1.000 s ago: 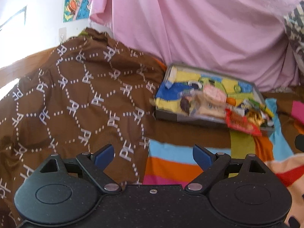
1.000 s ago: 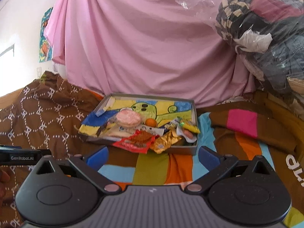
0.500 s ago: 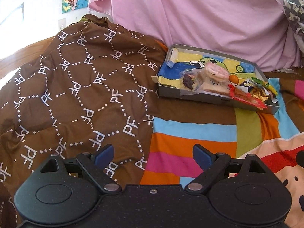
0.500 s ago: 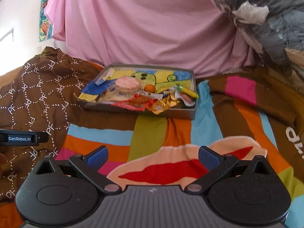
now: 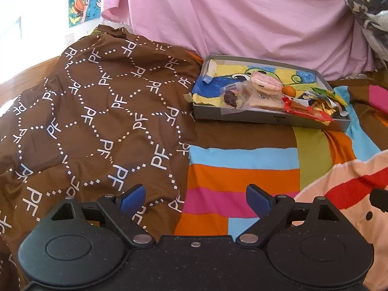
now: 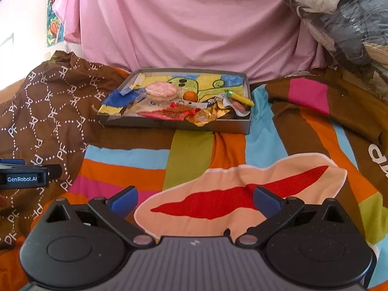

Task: Organize snacks

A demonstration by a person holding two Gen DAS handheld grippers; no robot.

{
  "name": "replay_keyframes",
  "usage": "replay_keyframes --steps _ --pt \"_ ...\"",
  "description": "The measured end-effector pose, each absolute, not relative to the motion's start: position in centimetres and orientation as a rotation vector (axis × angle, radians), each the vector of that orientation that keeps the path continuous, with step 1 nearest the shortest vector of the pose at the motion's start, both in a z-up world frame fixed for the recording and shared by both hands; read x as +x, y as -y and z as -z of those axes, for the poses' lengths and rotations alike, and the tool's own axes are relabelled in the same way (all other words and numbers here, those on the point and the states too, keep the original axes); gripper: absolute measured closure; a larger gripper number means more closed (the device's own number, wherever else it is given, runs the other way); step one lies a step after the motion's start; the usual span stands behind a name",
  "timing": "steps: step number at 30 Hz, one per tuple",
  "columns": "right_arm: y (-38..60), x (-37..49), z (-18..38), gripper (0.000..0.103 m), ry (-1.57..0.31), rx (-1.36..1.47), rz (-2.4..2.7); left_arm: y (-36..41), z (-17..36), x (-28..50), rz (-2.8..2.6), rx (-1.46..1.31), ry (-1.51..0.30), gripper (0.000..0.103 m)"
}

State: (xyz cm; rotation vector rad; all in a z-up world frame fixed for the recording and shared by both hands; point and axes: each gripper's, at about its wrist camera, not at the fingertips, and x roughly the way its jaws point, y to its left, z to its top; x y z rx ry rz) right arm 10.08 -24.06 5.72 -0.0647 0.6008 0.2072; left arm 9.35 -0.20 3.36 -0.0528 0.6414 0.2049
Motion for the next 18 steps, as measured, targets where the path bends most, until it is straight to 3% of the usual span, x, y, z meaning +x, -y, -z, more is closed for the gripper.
replay_keyframes --steps 18 --pt "23.7 10.3 -4.5 0.000 -0.643 -0.054 -0.220 0.6 -2.4 8.4 -0.179 -0.039 -0.616 0.012"
